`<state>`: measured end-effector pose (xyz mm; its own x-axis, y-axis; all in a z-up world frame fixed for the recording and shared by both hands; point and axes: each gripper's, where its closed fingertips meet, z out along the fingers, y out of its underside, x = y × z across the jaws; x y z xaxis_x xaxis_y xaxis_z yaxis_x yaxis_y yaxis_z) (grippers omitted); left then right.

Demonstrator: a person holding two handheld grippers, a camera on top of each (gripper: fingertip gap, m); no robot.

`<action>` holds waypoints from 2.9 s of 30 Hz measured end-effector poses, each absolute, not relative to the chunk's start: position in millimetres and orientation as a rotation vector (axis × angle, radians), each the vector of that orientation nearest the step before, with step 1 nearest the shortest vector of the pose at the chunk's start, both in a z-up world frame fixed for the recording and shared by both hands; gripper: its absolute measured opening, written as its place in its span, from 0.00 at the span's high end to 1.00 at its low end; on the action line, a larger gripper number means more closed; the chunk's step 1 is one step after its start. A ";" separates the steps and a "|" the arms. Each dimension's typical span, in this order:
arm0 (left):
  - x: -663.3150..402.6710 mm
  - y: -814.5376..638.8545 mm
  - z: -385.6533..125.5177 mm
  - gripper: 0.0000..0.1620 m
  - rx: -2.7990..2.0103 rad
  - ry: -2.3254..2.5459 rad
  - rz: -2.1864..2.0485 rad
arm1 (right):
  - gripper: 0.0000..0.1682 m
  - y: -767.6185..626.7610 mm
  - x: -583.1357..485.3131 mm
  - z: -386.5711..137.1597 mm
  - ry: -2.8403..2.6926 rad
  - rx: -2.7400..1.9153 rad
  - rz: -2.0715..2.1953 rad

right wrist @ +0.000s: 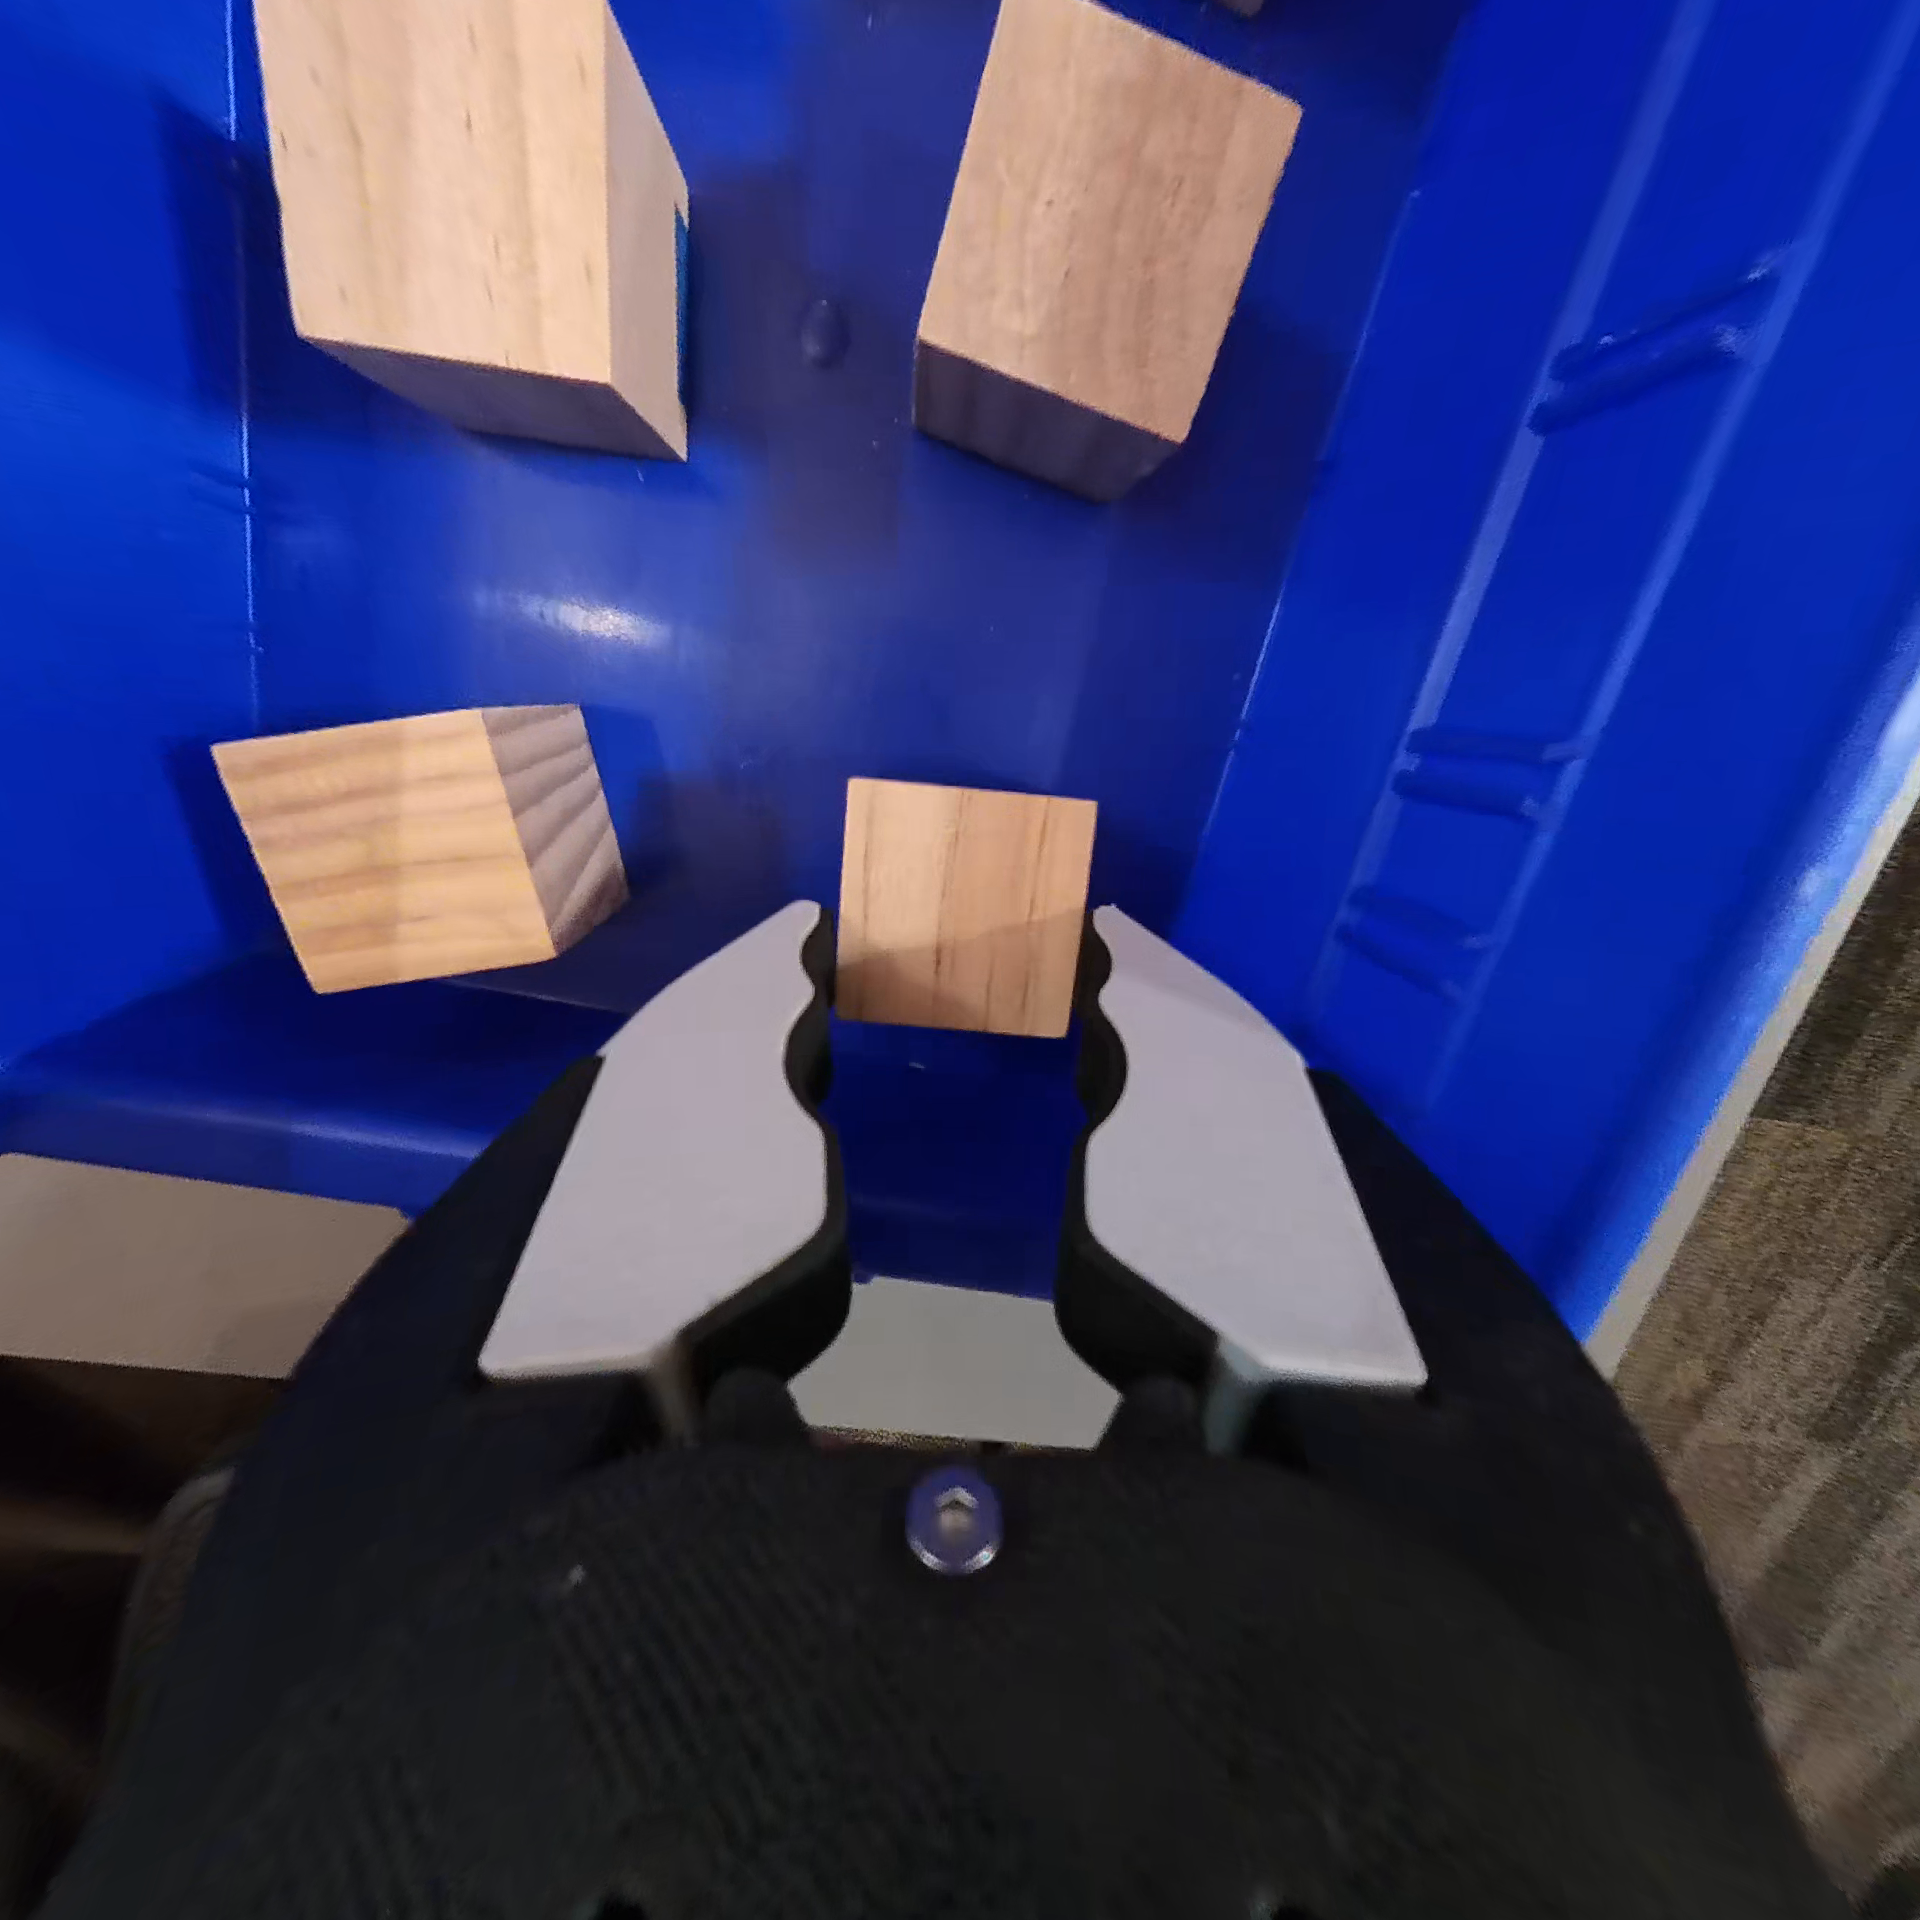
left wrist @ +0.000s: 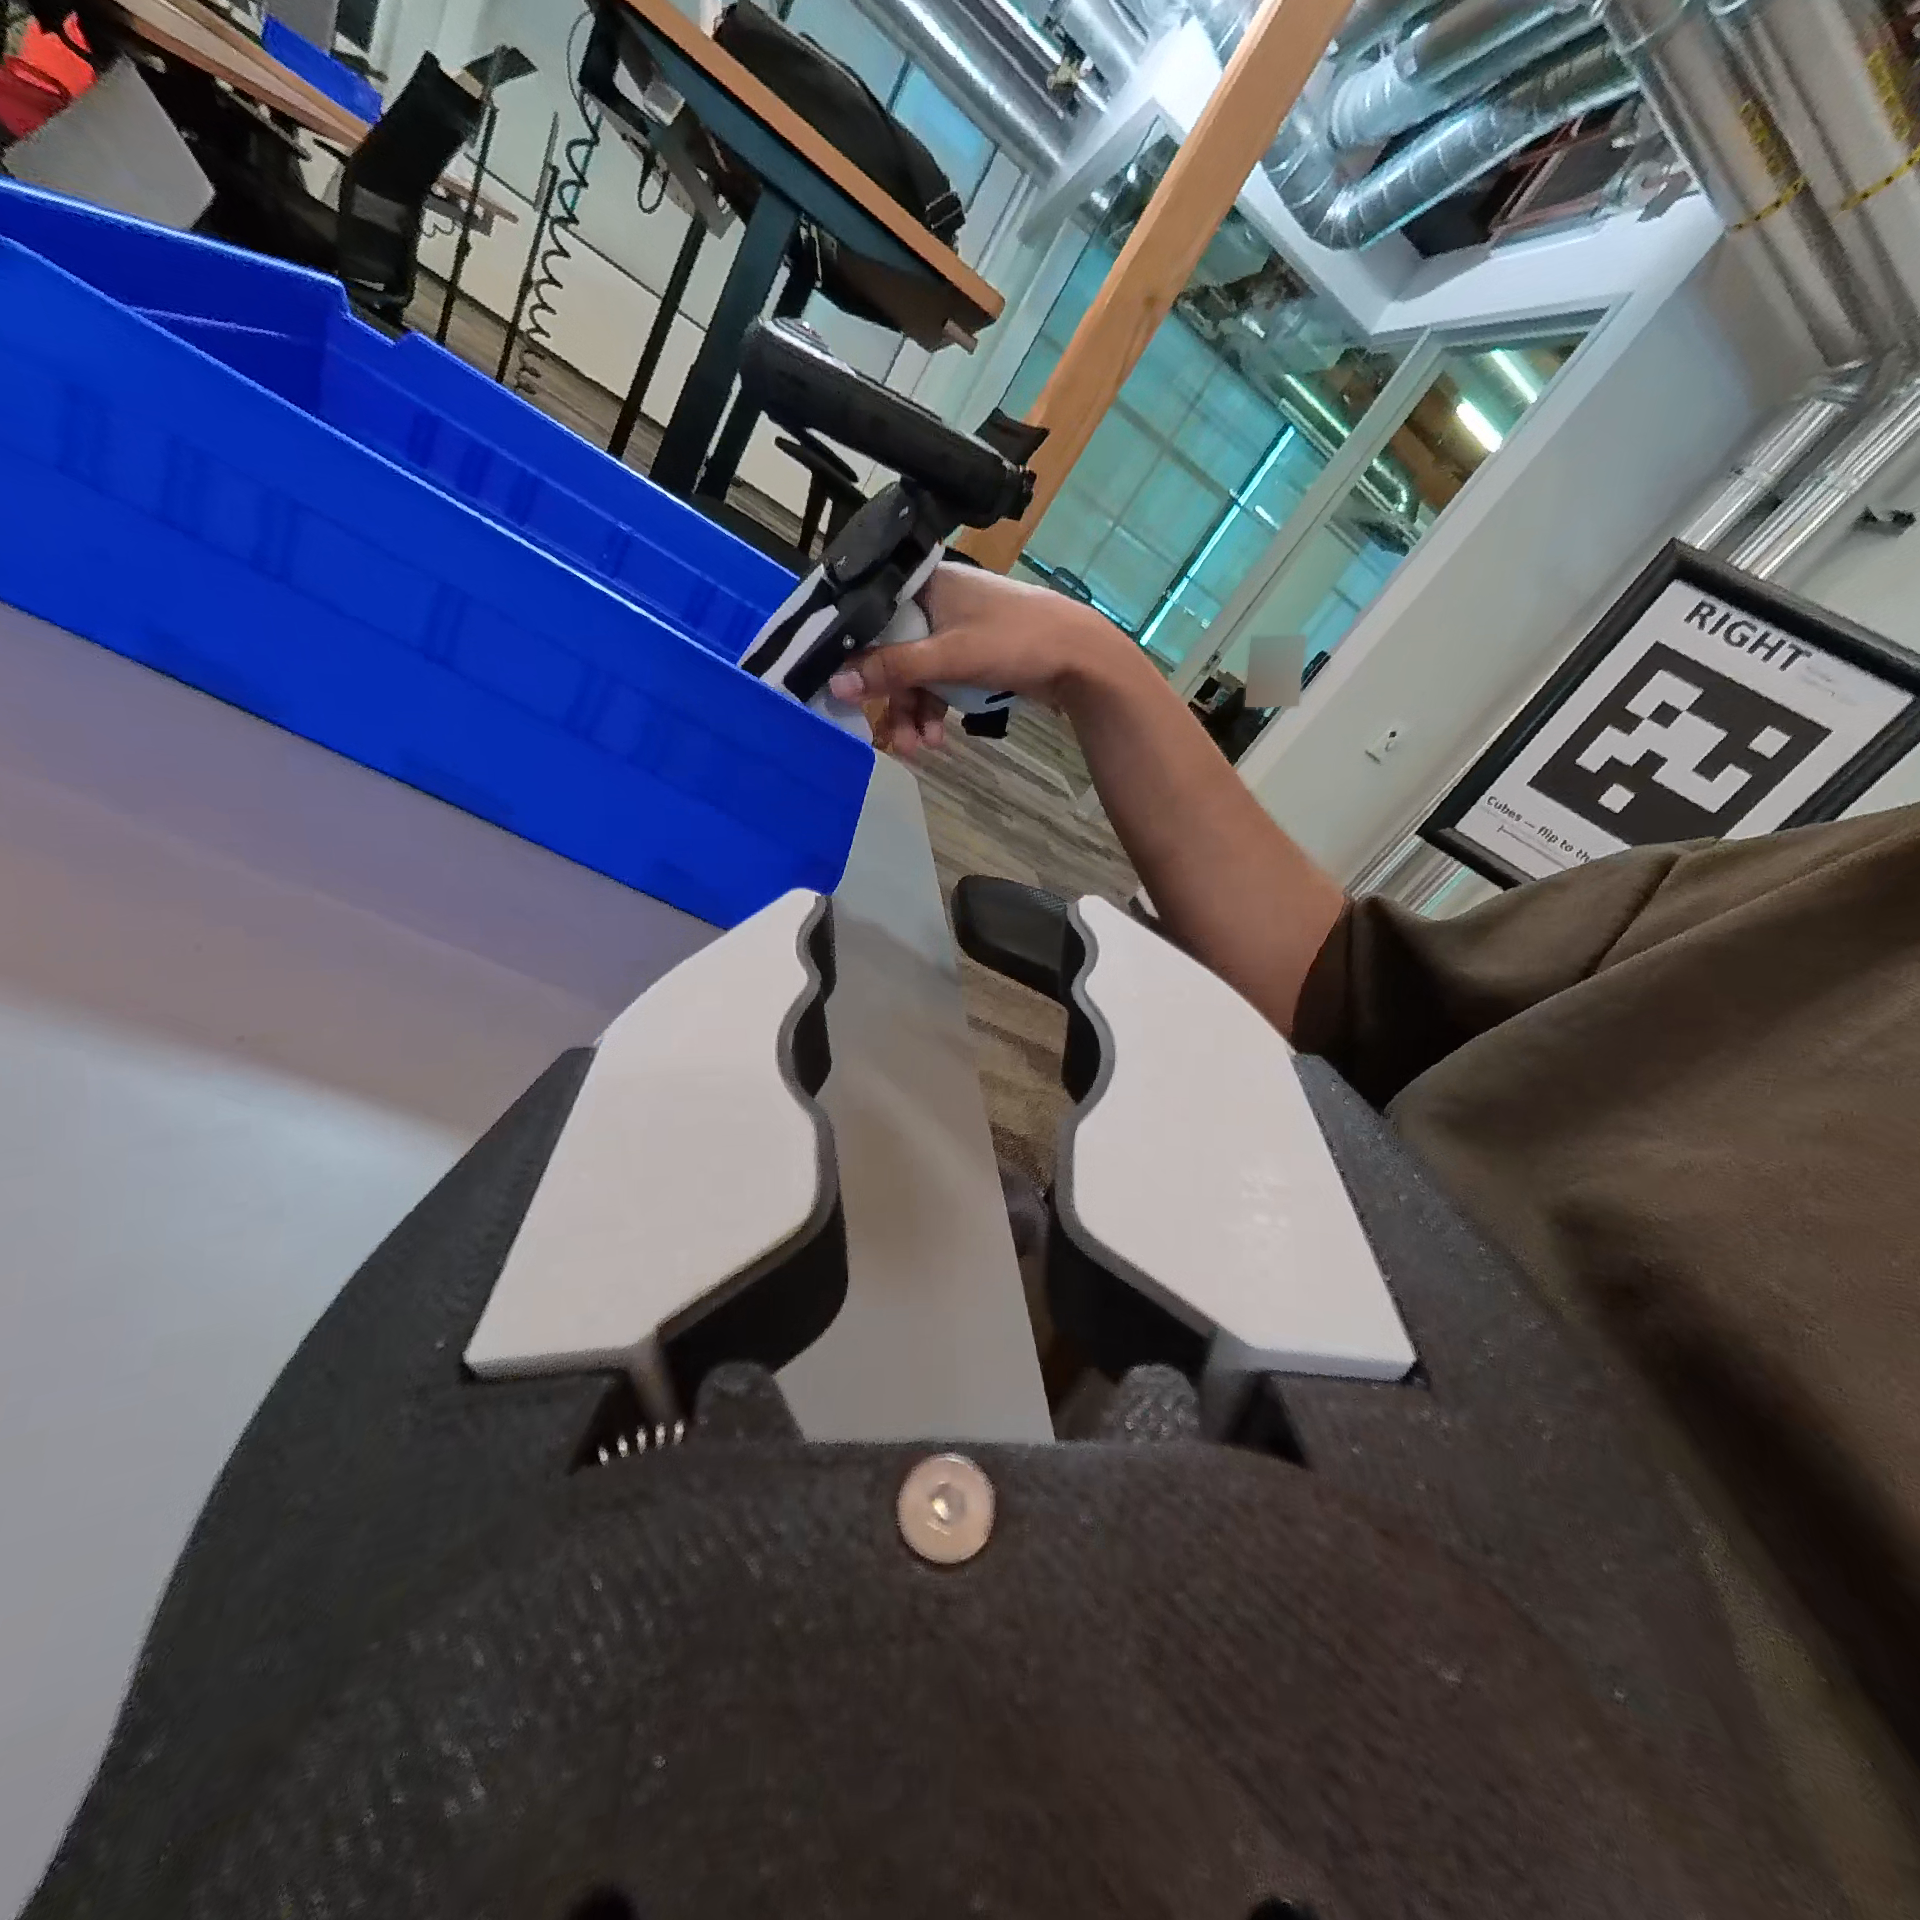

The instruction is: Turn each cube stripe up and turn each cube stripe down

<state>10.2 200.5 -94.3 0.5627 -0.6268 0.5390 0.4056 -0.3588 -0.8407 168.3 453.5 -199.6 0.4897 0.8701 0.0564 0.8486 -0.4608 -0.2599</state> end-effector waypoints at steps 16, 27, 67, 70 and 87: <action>-6.3 212.4 -103.8 0.70 -1.632 0.097 -1.023 | 0.78 423.6 87.0 -32.2 -1.093 -1.818 0.948; -114.1 231.0 -106.2 0.63 -1.602 -0.309 -0.606 | 0.81 267.1 -59.5 -105.7 -1.471 -1.597 1.101; -84.4 162.0 -129.4 0.70 -1.608 -0.692 -0.735 | 0.64 167.7 24.5 -146.9 -1.499 -1.526 1.135; -80.7 165.6 -138.6 0.64 -1.648 -0.723 -0.759 | 0.64 164.1 23.6 -150.1 -1.474 -1.640 1.287; -112.8 119.5 -163.6 0.64 -1.825 -0.696 -0.369 | 0.65 135.2 -4.5 -138.8 -1.646 -1.662 1.676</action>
<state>-112.8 119.5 -163.6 0.7795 0.2816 0.5596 0.6213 -0.2333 -0.7480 -4.5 135.2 -138.8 -0.3096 0.8014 -0.5118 0.4974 -0.3222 -0.8054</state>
